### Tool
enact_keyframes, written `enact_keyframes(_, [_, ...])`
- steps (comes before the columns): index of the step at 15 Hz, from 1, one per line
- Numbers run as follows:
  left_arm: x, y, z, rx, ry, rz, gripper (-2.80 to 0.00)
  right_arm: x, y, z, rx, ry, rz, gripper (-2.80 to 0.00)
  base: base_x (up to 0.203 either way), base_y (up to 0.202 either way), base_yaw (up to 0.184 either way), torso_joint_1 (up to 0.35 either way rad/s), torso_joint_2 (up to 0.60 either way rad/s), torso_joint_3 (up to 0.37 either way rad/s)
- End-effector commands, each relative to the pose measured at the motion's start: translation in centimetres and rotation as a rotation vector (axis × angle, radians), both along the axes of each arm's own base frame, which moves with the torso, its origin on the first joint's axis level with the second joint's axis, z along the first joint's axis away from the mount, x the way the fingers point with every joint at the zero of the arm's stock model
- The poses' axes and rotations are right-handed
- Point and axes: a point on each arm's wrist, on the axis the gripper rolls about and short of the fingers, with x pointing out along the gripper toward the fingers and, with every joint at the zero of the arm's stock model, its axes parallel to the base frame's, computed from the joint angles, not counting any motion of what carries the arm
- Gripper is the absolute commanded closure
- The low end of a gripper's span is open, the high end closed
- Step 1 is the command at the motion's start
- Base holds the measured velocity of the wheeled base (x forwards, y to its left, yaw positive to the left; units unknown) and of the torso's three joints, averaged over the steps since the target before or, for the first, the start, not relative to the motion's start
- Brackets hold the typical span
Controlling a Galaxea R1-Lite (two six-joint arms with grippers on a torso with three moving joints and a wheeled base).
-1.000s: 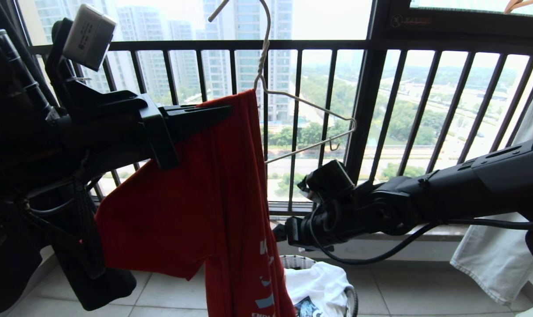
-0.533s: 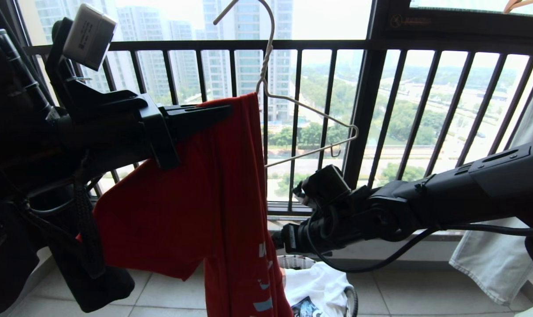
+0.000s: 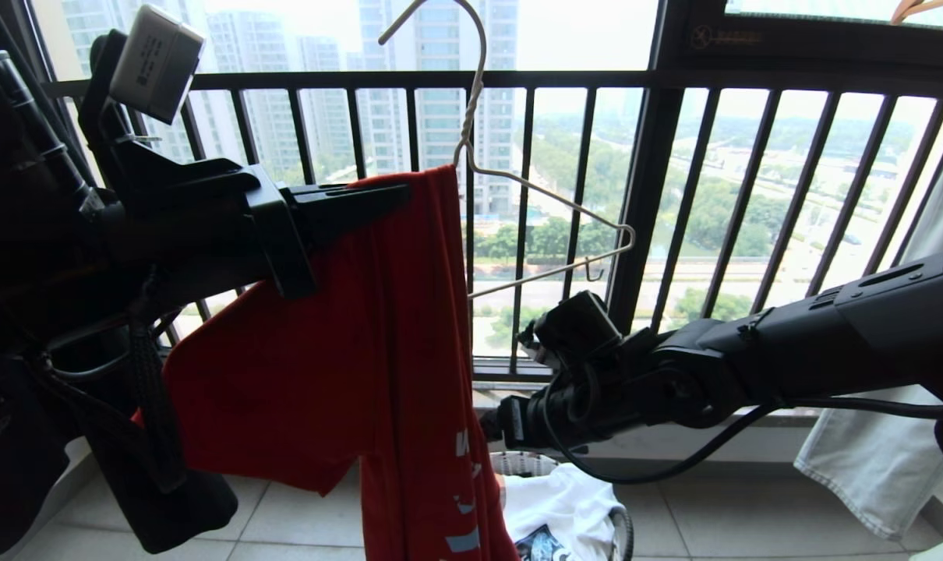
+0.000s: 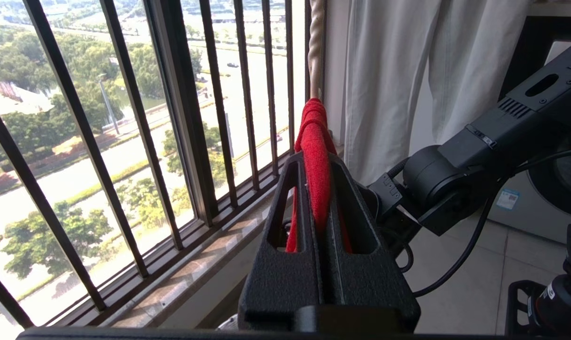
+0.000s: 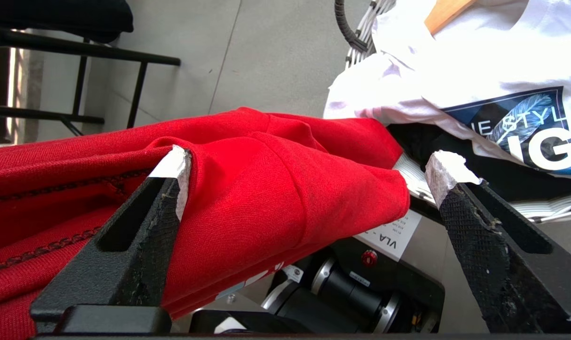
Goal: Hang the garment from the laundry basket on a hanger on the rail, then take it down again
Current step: Hang the clothes on the clothes rack
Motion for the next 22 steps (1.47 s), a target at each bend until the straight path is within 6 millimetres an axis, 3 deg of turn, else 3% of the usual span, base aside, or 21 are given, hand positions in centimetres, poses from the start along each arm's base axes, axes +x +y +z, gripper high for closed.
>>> enact_keyframes(1, [0.0,0.0,0.0,0.000,-0.001,-0.004,0.00,-0.2,0.0,0.3,-0.001,0.006,0.004,-2.80,0.000,0.000,0.000,0.000,0.00,0.000])
enact_keyframes(10, [0.1,-0.2,-0.2,0.003,0.005,-0.009,0.00,-1.0,-0.6,2.6,0.034,-0.033,0.015,-2.80,0.000,0.000,0.000,0.000,0.00,0.000])
enact_keyframes(22, [0.0,-0.2,-0.1,0.001,0.001,-0.011,0.00,-3.0,1.6,1.7,0.026,0.000,0.105,-2.80,0.000,0.000,0.000,0.000,0.00,0.000])
